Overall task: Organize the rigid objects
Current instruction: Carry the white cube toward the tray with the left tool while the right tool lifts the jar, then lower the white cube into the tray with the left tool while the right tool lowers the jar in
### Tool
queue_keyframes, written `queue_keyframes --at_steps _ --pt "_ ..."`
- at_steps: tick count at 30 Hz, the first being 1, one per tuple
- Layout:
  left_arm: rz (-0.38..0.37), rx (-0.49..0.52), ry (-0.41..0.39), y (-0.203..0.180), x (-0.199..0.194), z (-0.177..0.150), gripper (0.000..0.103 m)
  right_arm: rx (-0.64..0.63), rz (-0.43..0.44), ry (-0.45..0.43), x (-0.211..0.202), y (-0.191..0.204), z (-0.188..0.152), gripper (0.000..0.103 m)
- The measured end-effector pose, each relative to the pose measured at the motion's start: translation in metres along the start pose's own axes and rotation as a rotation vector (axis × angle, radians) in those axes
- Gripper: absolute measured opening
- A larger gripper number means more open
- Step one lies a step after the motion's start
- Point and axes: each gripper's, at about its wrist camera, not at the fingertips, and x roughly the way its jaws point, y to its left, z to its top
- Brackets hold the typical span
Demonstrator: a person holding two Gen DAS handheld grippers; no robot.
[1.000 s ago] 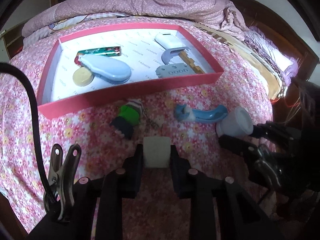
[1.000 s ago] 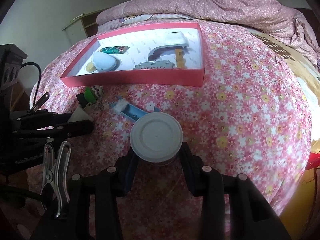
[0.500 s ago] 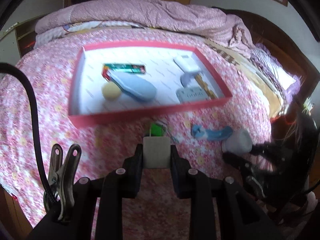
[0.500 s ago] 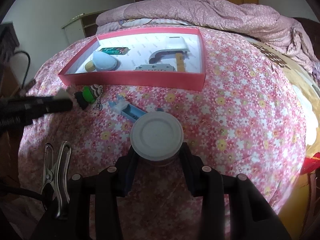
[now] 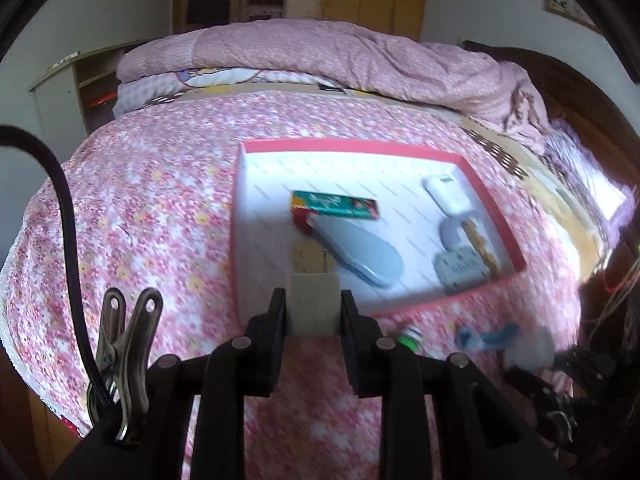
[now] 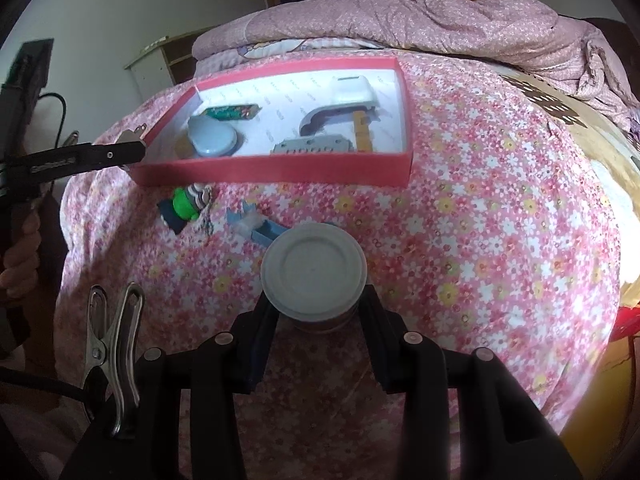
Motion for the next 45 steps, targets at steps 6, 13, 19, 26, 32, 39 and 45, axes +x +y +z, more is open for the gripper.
queue_keyframes --at_steps 6,13,19,26,32,39,45 --pt "0.032 -0.042 0.033 0.011 0.026 0.007 0.026 0.028 -0.006 -0.019 -0.006 -0.007 0.006 0.042" --pt "0.059 -0.024 0.042 0.006 0.042 0.006 0.026 0.037 -0.02 -0.034 -0.01 -0.012 0.017 0.042" --pt "0.08 -0.004 0.041 0.003 0.045 0.004 0.026 0.047 -0.002 -0.04 -0.008 -0.014 0.034 0.042" --pt "0.069 0.009 0.039 0.0 0.045 0.004 0.039 0.014 0.028 -0.046 0.0 -0.003 0.067 0.042" --pt "0.062 0.008 0.045 -0.001 0.046 0.004 0.043 -0.013 0.064 -0.041 0.015 0.005 0.094 0.042" --pt "0.054 0.008 0.052 -0.004 0.046 0.004 0.048 0.02 0.12 -0.008 0.038 0.006 0.121 0.042" --pt "0.049 0.008 0.05 -0.006 0.046 0.004 0.053 0.027 0.135 0.026 0.059 0.011 0.14 0.042"
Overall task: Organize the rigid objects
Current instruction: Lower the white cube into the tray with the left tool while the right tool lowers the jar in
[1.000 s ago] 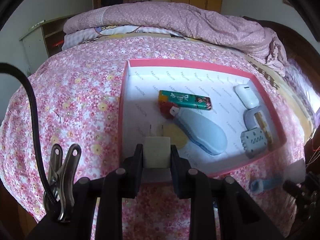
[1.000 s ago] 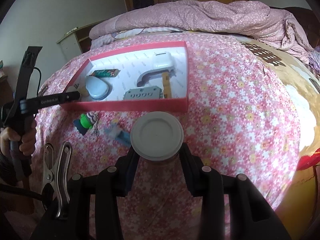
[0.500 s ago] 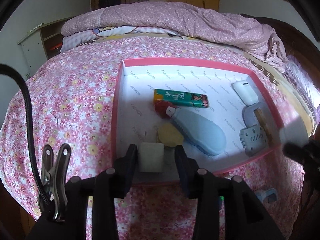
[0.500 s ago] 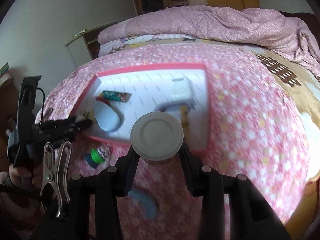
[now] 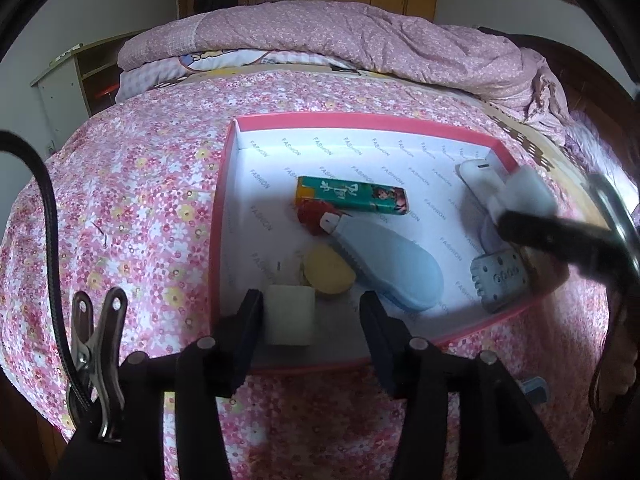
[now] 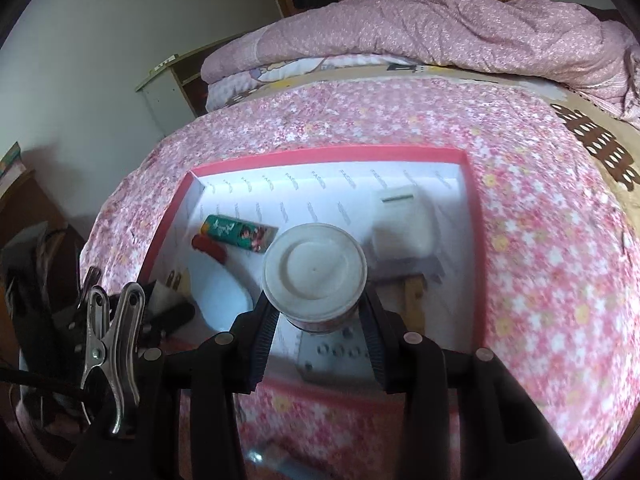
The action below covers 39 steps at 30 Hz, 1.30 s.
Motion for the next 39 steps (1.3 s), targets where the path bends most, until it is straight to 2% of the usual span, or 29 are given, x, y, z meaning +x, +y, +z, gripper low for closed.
queue_keyframes --at_steps 4,14,25,30,37,39 --pt "0.0 0.0 -0.002 0.0 0.0 0.0 0.054 -0.012 0.012 0.025 0.016 0.007 0.012 0.042" --pt "0.002 0.0 -0.004 0.0 0.0 -0.001 0.056 -0.049 -0.049 0.072 0.05 0.018 0.029 0.042" --pt "0.011 -0.003 -0.006 -0.001 0.0 0.0 0.057 -0.085 -0.113 0.048 0.062 0.018 0.043 0.042" --pt "0.01 -0.006 -0.018 -0.002 -0.001 -0.002 0.06 -0.142 -0.142 0.042 0.065 0.025 0.043 0.042" --pt "0.028 -0.016 -0.005 -0.006 0.0 0.0 0.064 -0.114 -0.103 0.034 0.064 0.019 0.044 0.042" --pt "0.033 -0.019 -0.003 -0.008 0.002 0.0 0.067 -0.092 -0.081 0.028 0.063 0.016 0.045 0.046"
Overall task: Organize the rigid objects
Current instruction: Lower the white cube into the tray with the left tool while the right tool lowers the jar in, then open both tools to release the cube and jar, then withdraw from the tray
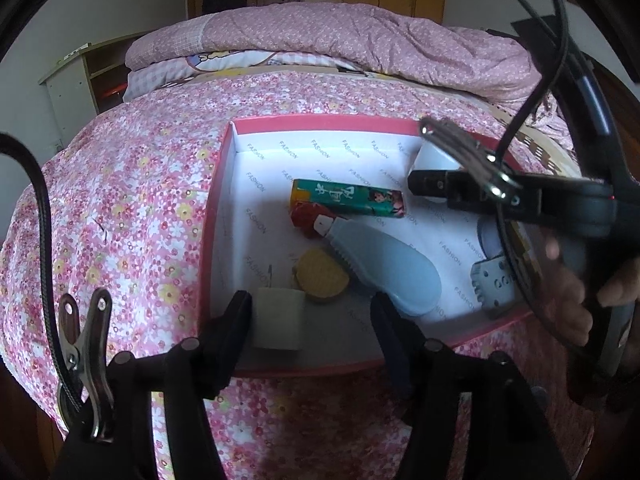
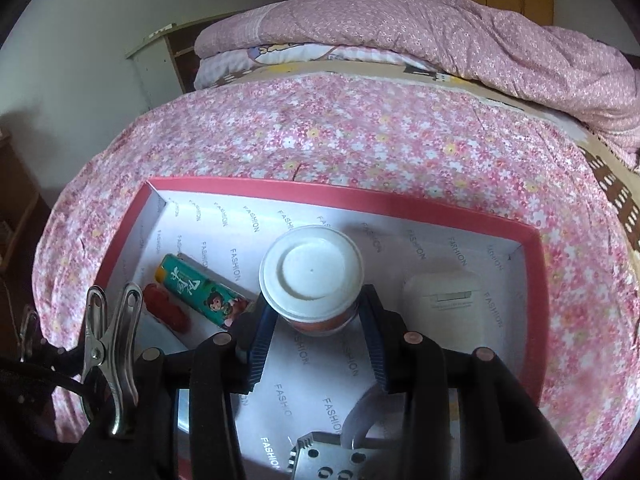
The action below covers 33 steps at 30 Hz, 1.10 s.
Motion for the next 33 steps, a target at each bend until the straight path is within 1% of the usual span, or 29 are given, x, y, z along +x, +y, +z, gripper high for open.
queue_keyframes --at_steps 1,3,5,12,17,19,24,28,33 --pt "0.001 0.001 0.001 -0.001 0.0 0.0 0.069 0.01 0.014 -0.003 0.0 -0.001 0.0 0.048" --pt "0.005 0.0 0.002 -0.002 0.001 0.0 0.071 0.022 0.036 -0.005 -0.001 0.0 0.0 0.057" --pt "0.009 -0.003 0.003 -0.003 0.001 0.001 0.071 0.022 0.053 -0.001 -0.002 0.002 -0.001 0.06" --pt "0.013 -0.006 0.005 -0.003 0.001 0.001 0.071 0.003 0.049 -0.029 -0.021 0.009 -0.007 0.061" --pt "0.033 -0.005 -0.002 -0.005 0.002 0.001 0.072 0.001 0.045 -0.043 -0.032 0.011 -0.01 0.061" --pt "0.029 -0.004 -0.003 -0.005 0.002 0.001 0.072 -0.003 0.048 -0.04 -0.035 0.013 -0.013 0.061" --pt "0.004 -0.013 -0.006 -0.002 -0.003 0.0 0.072 -0.014 0.09 -0.053 -0.043 0.02 -0.018 0.061" --pt "-0.009 -0.015 -0.004 -0.001 -0.006 0.0 0.072 -0.032 0.099 -0.07 -0.052 0.025 -0.022 0.061" --pt "-0.016 -0.004 -0.035 0.0 -0.017 0.0 0.072 -0.03 0.101 -0.089 -0.062 0.026 -0.028 0.061"
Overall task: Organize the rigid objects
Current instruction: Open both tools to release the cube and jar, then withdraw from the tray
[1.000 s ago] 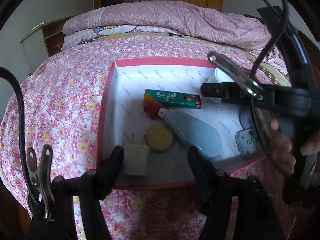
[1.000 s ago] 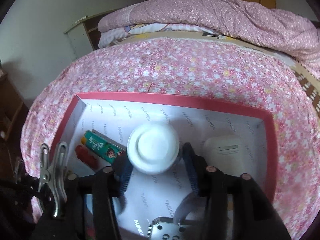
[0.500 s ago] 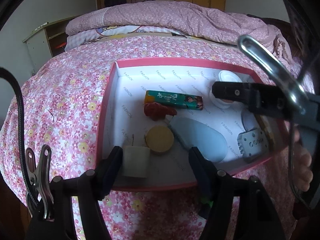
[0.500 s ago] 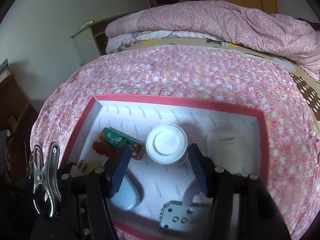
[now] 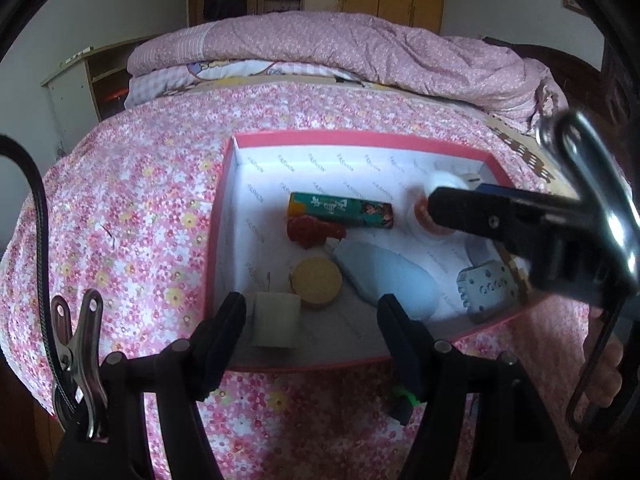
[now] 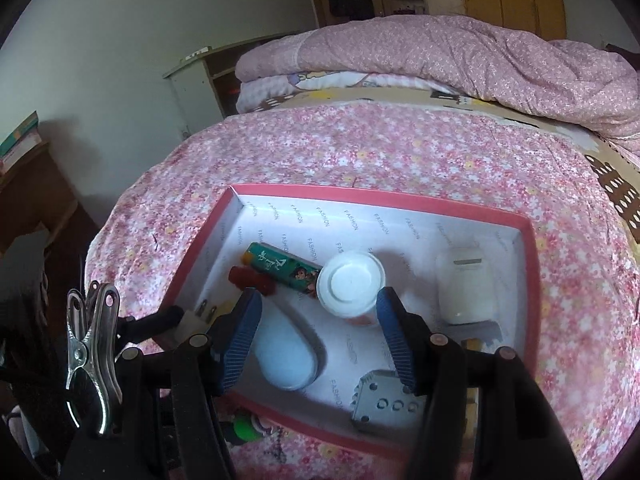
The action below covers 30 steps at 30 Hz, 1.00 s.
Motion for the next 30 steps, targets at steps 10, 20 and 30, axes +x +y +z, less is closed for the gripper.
queue_keyframes --at_steps 10,20,30 --pt "-0.028 0.015 -0.007 0.0 -0.019 -0.004 0.072 -0.006 -0.015 -0.027 -0.02 0.001 -0.006 0.061" --pt "-0.033 0.029 -0.012 -0.005 -0.03 -0.009 0.072 0.009 -0.039 -0.024 -0.04 -0.008 -0.026 0.061" --pt "-0.049 0.04 -0.005 -0.007 -0.039 -0.018 0.072 0.076 -0.062 -0.029 -0.064 -0.025 -0.052 0.061"
